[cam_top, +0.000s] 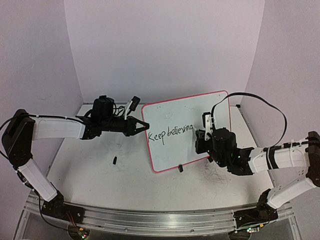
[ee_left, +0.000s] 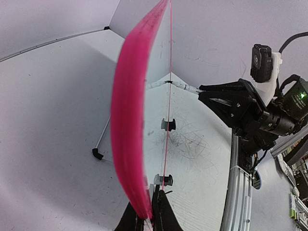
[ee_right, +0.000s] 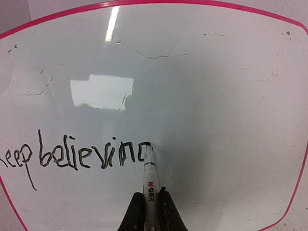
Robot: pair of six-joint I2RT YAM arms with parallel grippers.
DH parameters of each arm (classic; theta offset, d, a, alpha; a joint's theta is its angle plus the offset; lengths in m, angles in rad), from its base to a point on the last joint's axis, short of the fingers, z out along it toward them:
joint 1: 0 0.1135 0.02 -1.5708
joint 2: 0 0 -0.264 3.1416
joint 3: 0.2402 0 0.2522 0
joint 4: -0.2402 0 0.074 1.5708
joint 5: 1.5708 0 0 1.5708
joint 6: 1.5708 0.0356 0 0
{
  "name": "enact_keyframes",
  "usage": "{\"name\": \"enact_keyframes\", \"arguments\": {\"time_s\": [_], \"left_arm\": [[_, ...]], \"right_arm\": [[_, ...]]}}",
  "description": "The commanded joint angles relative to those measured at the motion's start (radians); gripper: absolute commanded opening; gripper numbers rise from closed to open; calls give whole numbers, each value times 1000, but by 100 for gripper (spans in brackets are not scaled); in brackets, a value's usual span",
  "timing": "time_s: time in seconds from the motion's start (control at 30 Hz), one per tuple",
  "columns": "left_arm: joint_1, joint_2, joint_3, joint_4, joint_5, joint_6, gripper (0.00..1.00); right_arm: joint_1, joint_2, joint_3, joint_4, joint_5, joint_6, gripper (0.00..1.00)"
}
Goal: Write a sentence on the whiteboard
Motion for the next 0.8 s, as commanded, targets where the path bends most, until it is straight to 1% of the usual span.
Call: {"name": "enact_keyframes", "arguments": {"time_s": [0.0,0.47,0.77], "left_arm": [[-14,-19,18,-65,-48,109,0],[-14,-15,22,-71,-46,109,0],[-14,-16,23,-73,-45,110,0]], "right_arm": [[-2,-14,2,-31,2,20,0],[15,-30,-51,-72,-17,78,0],[47,-3,-30,-74,-27,85,0]]}}
